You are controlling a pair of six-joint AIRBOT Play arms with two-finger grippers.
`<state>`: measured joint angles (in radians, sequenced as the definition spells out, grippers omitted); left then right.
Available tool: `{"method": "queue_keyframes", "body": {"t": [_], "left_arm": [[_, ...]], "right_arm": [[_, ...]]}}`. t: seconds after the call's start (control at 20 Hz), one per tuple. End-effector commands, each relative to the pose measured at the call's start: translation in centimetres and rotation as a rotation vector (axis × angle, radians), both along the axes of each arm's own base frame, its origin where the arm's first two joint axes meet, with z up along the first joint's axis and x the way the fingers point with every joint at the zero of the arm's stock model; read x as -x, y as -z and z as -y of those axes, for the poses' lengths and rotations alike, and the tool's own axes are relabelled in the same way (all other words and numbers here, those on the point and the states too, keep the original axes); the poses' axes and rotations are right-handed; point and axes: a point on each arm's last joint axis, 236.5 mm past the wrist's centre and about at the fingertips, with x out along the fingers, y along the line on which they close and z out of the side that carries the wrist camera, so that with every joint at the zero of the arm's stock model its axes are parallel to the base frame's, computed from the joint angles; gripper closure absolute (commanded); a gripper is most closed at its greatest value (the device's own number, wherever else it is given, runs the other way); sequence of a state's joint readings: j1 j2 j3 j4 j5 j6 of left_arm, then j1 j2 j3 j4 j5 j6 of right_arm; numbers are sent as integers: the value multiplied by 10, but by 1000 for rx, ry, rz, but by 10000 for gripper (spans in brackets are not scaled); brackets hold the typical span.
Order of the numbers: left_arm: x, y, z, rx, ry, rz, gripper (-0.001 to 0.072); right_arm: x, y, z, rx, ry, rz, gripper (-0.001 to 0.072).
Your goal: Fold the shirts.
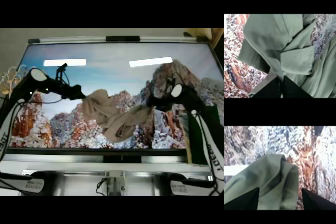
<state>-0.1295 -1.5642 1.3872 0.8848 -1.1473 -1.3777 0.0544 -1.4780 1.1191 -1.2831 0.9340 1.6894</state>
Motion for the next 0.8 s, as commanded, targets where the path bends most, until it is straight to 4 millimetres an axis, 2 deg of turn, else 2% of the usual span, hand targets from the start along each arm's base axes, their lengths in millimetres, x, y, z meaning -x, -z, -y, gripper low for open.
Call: {"method": "queue_keyframes", "body": {"t": [0.0, 0.2, 0.25, 0.3, 0.35, 0.4, 0.45, 0.5, 0.55, 0.6, 0.7, 0.75], "left_arm": [[0, -27, 0, 9, 1, 64, 676], [-4, -45, -8, 14, -24, 112, 676], [-4, -47, -9, 14, -26, 116, 676], [-4, -49, -10, 14, -28, 121, 676], [-4, -53, -13, 14, -30, 130, 676], [-6, -63, -19, 15, -45, 152, 676], [-11, -81, -29, 18, -67, 196, 676], [-18, -108, -41, 20, -91, 259, 676], [-23, -144, -53, 18, -109, 354, 676], [-25, -195, -67, 12, -128, 480, 677], [-9, -311, -91, -4, -173, 760, 676], [13, -373, -103, -19, -201, 910, 676]], "right_arm": [[-30, 15, -9, -84, 102, 61, 75], [-4, 43, -19, -116, 85, -89, 76], [-1, 46, -19, -115, 76, -102, 111], [-2, 46, -19, -113, 72, -95, 355], [-4, 41, -21, -123, 77, -84, 635], [-10, 31, -22, -128, 53, -55, 640], [-19, 12, -23, -113, -11, 5, 640], [-30, -14, -23, -95, -75, 84, 640], [-44, -54, -24, -75, -140, 194, 640], [-56, -99, -25, -49, -196, 316, 640], [-66, -217, -25, 9, -271, 601, 640], [-59, -280, -24, 36, -281, 745, 639]]}}
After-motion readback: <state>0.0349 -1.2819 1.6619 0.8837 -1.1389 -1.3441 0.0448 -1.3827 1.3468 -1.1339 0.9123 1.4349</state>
